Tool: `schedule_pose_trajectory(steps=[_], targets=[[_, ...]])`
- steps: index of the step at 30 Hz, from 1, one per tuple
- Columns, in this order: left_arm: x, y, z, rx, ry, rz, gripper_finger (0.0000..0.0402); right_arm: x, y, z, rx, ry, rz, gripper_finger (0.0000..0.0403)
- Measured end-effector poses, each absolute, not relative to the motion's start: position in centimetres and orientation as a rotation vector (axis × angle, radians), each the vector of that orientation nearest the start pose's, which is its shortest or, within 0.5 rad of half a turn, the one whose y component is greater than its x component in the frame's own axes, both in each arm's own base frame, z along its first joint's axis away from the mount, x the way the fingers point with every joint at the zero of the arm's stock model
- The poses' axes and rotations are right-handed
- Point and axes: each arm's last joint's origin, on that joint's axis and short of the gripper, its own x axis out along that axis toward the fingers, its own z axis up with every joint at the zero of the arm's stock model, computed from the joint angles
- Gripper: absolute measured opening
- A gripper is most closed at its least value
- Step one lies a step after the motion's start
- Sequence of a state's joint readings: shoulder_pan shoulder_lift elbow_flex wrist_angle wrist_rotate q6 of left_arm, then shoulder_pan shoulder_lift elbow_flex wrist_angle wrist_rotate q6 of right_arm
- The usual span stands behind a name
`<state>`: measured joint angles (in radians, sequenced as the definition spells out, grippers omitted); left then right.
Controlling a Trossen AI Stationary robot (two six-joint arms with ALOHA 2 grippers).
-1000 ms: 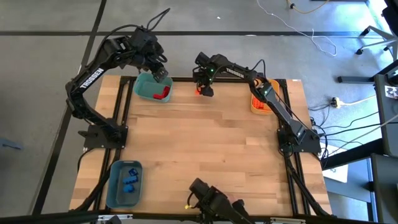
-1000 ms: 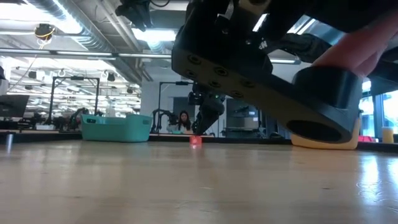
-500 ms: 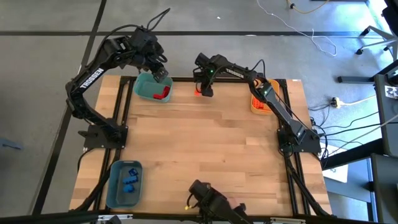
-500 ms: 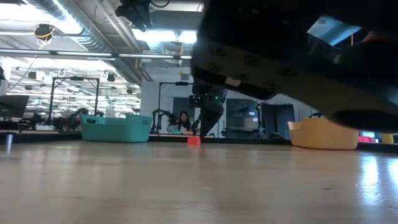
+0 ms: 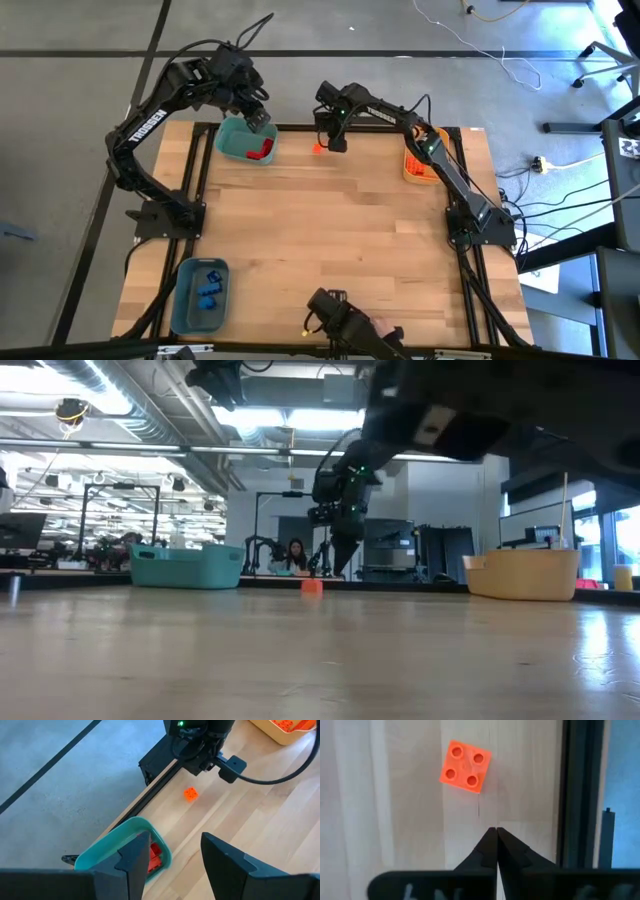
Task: Sort & place blocks by color
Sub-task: Put the orange game piece into the yellow bin
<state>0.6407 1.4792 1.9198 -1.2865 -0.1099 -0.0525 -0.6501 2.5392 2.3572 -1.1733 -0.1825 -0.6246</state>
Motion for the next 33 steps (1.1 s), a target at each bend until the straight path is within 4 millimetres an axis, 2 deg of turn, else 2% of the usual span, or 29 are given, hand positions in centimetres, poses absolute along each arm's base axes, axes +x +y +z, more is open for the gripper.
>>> schedule_pose_trajectory(steps=[5, 12, 15, 26, 29, 33], targets=[[20.3, 15.5, 45.3, -0.274, 0.817, 0.727, 0.0169, 41.9, -30.6, 17.8, 0.067, 1.097, 0.091, 0.0002], [20.3, 15.6, 45.3, -0.295, 0.806, 0.738, 0.0169, 42.8, -31.3, 18.5, -0.032, 0.910, 0.177, 0.0001], [20.3, 15.6, 45.3, -0.297, 0.804, 0.739, 0.0169, 42.5, -31.7, 17.9, -0.086, 0.914, 0.202, 0.0001], [20.4, 15.6, 45.4, -0.295, 0.798, 0.740, 0.0169, 41.3, -30.8, 13.9, -0.017, 0.959, 0.346, 0.0000], [20.4, 15.6, 45.4, -0.291, 0.788, 0.740, 0.0169, 41.2, -30.8, 13.7, 0.029, 0.961, 0.327, 0.0000], [20.5, 15.7, 45.4, -0.289, 0.784, 0.740, 0.0169, 40.6, -30.7, 13.8, 0.037, 1.063, 0.294, 0.0000]])
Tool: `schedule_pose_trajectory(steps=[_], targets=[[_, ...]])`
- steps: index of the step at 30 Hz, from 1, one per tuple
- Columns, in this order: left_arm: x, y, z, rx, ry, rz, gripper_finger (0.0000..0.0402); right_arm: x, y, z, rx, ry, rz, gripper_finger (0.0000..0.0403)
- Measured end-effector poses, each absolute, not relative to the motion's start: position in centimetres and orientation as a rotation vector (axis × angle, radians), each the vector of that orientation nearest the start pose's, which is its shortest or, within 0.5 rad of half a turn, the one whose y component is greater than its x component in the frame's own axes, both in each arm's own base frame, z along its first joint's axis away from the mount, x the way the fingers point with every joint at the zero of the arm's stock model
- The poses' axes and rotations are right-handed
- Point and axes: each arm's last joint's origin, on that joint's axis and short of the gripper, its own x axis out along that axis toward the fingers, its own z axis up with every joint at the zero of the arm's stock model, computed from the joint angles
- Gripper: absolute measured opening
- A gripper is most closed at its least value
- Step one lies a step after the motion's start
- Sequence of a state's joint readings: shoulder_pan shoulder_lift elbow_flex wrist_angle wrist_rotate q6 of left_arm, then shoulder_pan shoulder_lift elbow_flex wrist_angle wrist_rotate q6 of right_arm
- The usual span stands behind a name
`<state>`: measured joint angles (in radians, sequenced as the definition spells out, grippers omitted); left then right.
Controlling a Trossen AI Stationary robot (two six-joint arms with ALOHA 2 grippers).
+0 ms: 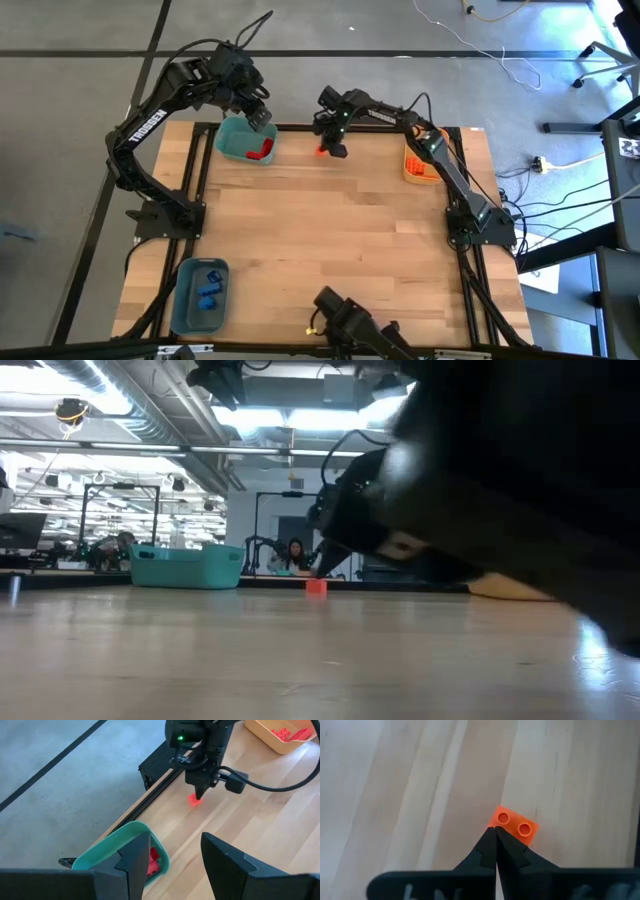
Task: Sort & place blocks by color
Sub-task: Put the orange game piece into the yellow bin
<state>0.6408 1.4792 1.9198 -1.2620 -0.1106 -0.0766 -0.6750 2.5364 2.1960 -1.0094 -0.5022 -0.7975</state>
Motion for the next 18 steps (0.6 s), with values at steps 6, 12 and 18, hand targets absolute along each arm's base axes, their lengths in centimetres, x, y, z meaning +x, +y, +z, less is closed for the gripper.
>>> schedule_pose_trajectory(steps=[6, 12, 18], targets=[[20.5, 15.7, 45.4, -0.287, 0.785, 0.743, 0.0169, 39.2, -30.5, 13.6, 0.140, 1.188, 0.286, 0.0000], [20.5, 15.7, 45.4, -0.280, 0.789, 0.739, 0.0169, 38.0, -30.4, 14.7, 0.243, 1.322, 0.253, 0.0000], [20.5, 15.7, 45.4, -0.257, 0.798, 0.729, 0.0169, 38.1, -31.1, 16.4, 0.225, 1.412, 0.080, 0.0003]])
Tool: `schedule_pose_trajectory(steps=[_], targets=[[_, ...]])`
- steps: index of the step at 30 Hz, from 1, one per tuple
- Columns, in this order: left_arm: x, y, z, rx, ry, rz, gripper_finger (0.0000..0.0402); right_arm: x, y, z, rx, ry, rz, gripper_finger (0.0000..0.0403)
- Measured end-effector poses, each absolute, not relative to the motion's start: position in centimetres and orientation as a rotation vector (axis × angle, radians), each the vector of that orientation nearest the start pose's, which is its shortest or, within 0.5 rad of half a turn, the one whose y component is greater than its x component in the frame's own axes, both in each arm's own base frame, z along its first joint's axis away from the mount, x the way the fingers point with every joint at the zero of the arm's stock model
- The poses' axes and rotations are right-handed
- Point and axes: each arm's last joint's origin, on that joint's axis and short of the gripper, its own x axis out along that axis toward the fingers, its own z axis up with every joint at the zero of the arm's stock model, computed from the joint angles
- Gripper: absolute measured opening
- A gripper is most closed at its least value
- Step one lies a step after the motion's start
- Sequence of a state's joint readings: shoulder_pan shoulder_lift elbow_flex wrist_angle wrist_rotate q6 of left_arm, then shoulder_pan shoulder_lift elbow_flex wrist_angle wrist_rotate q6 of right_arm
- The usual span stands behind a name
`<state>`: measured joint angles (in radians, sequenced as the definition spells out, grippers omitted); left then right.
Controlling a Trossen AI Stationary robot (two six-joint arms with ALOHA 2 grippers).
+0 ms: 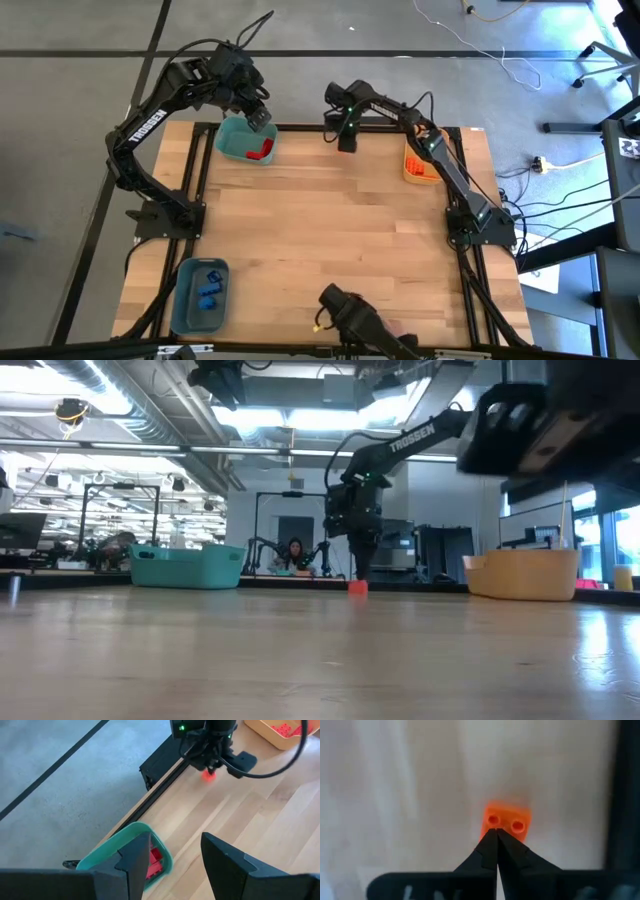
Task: Sort & place blocks by color
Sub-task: Put the orange game piece into the yellow bin
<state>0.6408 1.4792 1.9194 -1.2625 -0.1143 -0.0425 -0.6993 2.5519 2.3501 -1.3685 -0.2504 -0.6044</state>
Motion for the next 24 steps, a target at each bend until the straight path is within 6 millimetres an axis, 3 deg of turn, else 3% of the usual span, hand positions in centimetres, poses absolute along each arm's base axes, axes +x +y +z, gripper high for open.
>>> schedule_pose_trajectory(steps=[5, 15, 21, 24], targets=[[20.4, 15.7, 45.4, -0.257, 0.798, 0.729, 0.0169, 37.9, -31.5, 16.7, 0.196, 1.493, -0.102, 0.0030], [20.4, 15.7, 45.4, -0.256, 0.798, 0.728, 0.0169, 39.1, -30.0, 17.0, 0.162, 1.500, -0.092, 0.0102], [20.4, 15.7, 45.4, -0.255, 0.799, 0.728, 0.0169, 40.0, -29.6, 17.1, 0.119, 1.546, -0.424, 0.0149], [20.4, 15.7, 45.4, -0.255, 0.799, 0.728, 0.0169, 39.9, -29.4, 17.4, 0.053, 1.593, -0.464, 0.0156]])
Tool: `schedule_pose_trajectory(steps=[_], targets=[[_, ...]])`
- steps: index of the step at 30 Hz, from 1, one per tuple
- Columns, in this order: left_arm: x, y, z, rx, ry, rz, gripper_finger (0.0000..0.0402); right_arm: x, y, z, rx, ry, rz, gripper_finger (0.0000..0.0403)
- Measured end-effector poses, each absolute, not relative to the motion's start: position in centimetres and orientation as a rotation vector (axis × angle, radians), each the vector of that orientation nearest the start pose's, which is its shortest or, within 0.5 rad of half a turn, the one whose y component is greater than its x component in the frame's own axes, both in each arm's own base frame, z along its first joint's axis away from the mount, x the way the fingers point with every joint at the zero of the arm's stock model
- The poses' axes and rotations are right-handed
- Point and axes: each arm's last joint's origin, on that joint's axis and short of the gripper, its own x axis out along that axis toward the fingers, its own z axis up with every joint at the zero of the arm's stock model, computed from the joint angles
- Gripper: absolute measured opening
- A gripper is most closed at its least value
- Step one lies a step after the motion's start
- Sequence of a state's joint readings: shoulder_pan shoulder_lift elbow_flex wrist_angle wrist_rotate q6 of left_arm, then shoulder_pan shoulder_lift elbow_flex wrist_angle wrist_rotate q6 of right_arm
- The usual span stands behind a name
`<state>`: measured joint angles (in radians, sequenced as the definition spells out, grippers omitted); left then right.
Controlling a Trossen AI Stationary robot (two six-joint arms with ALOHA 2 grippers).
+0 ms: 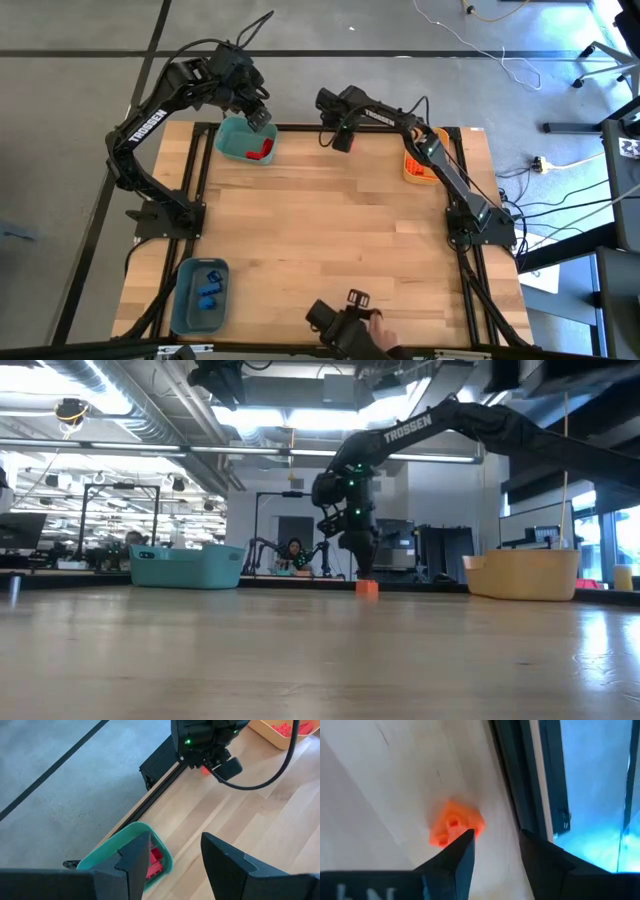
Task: Sort & place blocks by color
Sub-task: Put the orange game piece into the yellow bin
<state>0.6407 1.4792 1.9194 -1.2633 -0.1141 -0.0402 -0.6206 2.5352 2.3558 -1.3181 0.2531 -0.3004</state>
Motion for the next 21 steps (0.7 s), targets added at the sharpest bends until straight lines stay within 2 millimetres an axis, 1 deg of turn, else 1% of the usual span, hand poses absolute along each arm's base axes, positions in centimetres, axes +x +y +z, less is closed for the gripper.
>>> schedule_pose_trajectory(steps=[2, 4, 8, 11, 13, 17, 21], targets=[[20.45, 15.66, 45.43, -0.255, 0.799, 0.728, 0.0169, 39.74, -29.09, 17.71, 0.088, 1.601, -0.492, 0.0157], [20.45, 15.66, 45.43, -0.255, 0.799, 0.728, 0.0169, 39.89, -28.92, 18.00, 0.139, 1.572, -0.552, 0.0157], [20.45, 15.66, 45.43, -0.255, 0.799, 0.728, 0.0169, 39.89, -28.86, 18.03, 0.261, 1.530, -0.669, 0.0158], [20.45, 15.66, 45.43, -0.255, 0.799, 0.727, 0.0169, 39.86, -28.96, 18.01, 0.342, 1.497, -0.705, 0.0158], [20.45, 15.66, 45.44, -0.255, 0.799, 0.728, 0.0169, 39.80, -29.07, 17.99, 0.401, 1.477, -0.692, 0.0158], [20.45, 15.66, 45.43, -0.256, 0.799, 0.728, 0.0169, 39.62, -29.35, 17.86, 0.514, 1.441, -0.594, 0.0158], [20.48, 15.63, 45.43, -0.263, 0.796, 0.712, 0.0169, 39.37, -29.66, 17.74, 0.541, 1.436, -0.577, 0.0158]])
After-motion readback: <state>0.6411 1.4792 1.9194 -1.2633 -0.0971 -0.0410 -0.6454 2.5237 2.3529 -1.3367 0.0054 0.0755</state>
